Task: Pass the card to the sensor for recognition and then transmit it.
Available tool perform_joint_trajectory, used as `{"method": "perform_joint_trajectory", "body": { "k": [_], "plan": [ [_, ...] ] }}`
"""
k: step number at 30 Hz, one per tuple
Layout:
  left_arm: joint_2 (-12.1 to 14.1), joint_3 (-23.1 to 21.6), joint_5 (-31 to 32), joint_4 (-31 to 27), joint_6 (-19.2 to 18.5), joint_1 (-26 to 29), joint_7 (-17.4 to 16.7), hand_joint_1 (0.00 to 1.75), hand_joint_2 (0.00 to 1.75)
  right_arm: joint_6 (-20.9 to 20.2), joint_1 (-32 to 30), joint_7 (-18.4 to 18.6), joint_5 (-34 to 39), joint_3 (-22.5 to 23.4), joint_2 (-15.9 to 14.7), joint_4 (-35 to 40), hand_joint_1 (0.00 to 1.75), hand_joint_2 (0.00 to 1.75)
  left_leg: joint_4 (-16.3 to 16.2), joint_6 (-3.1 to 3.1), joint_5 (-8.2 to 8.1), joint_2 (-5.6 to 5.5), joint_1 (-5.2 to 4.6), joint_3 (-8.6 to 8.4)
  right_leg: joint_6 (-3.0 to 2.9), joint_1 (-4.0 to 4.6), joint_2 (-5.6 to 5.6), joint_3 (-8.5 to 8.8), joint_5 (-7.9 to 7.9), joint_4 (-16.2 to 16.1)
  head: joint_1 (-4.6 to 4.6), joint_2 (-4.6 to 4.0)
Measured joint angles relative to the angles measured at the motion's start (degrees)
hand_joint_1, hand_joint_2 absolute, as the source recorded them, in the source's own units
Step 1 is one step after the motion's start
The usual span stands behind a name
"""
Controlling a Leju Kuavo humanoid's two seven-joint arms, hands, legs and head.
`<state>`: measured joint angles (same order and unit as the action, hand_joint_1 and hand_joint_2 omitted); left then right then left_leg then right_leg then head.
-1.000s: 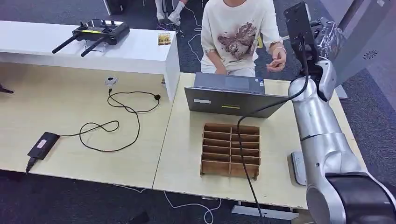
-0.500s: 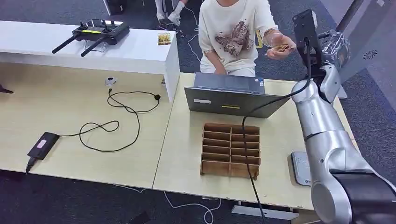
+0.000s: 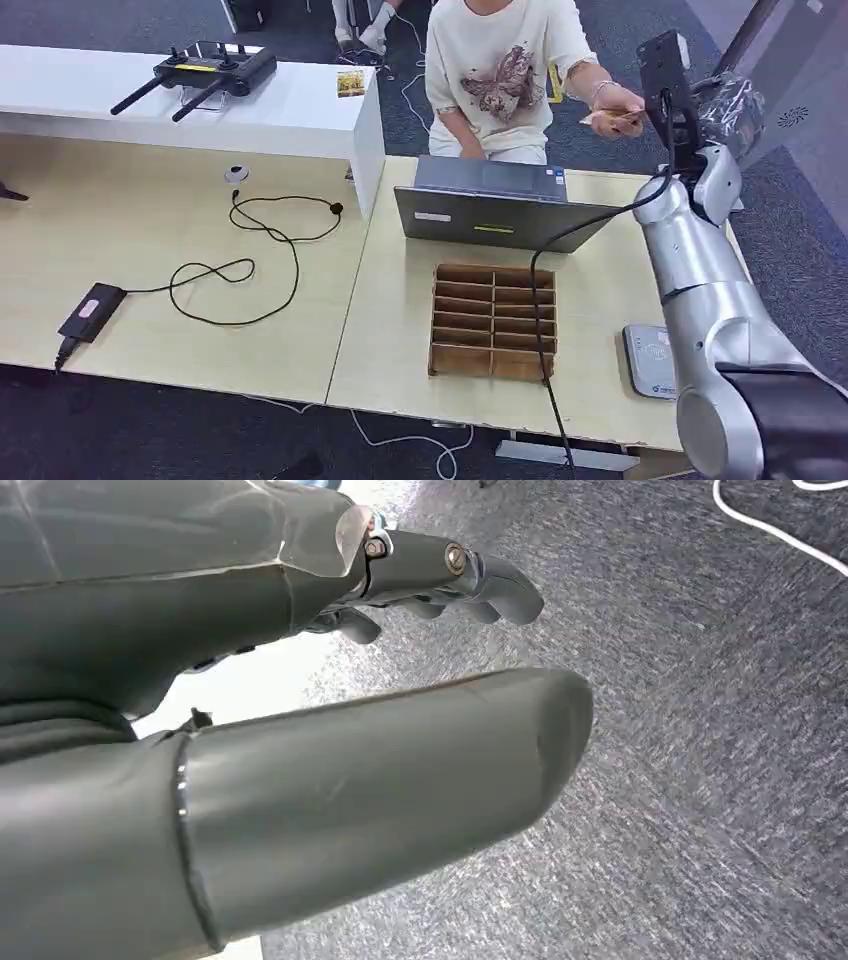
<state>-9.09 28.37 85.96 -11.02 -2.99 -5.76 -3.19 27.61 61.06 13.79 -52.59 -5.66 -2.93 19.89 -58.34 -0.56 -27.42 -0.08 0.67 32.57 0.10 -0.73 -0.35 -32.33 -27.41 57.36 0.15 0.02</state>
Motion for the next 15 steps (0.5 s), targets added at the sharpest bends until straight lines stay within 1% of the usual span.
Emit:
{"method": "perform_joint_trajectory", "body": {
  "k": [1,4,6,9,13,15],
  "plan": [
    [0.0,0.0,0.0,-0.02,0.0,-0.01,0.0,0.0,0.0,-0.02,0.0,0.0,0.0,0.0,-0.02,-0.04,0.0,1.75,0.0,0.0,0.0,0.0,0.0,0.0,0.0,0.0,0.0,0.0,0.0,0.0,0.0,-0.02],
    [0.0,0.0,0.0,0.0,-0.04,-0.04,0.29,0.0,0.0,-0.59,-0.03,-0.29,0.39,0.02,-0.04,-0.24,0.0,1.75,0.0,0.0,0.0,0.0,0.0,0.01,0.0,0.0,0.0,0.0,0.0,0.0,0.0,0.0],
    [0.0,-0.02,0.0,0.0,-0.09,-0.07,0.37,0.0,0.0,-1.73,-0.03,-1.01,0.79,0.18,-0.07,-0.24,0.0,1.75,0.0,0.0,0.0,0.0,0.0,0.0,0.0,0.0,0.0,0.0,0.0,0.0,0.02,-0.02],
    [0.0,-0.11,0.0,-0.02,-0.09,-0.07,0.48,0.0,0.0,-1.86,-0.03,-2.19,1.25,0.63,-0.07,-0.24,0.0,1.75,0.0,0.0,0.0,-0.01,0.0,0.01,0.0,-0.01,-0.01,0.0,0.0,0.0,0.0,-0.02],
    [0.0,-0.15,0.0,0.0,-0.11,-0.07,0.48,0.0,0.0,-1.73,-0.06,-4.77,3.54,2.01,-0.11,-0.24,0.0,1.75,0.0,0.0,0.0,-0.01,0.0,0.01,0.0,-0.01,-0.01,0.0,0.0,0.0,0.02,-0.02],
    [0.0,-0.22,0.0,0.0,-0.13,-0.07,0.48,0.0,0.0,-2.68,-0.07,-6.85,6.89,3.41,-0.11,-0.22,0.0,1.75,0.0,0.0,0.0,-0.01,0.0,0.01,0.0,-0.01,-0.01,0.0,0.0,0.0,0.02,-0.02]
  ]
}}
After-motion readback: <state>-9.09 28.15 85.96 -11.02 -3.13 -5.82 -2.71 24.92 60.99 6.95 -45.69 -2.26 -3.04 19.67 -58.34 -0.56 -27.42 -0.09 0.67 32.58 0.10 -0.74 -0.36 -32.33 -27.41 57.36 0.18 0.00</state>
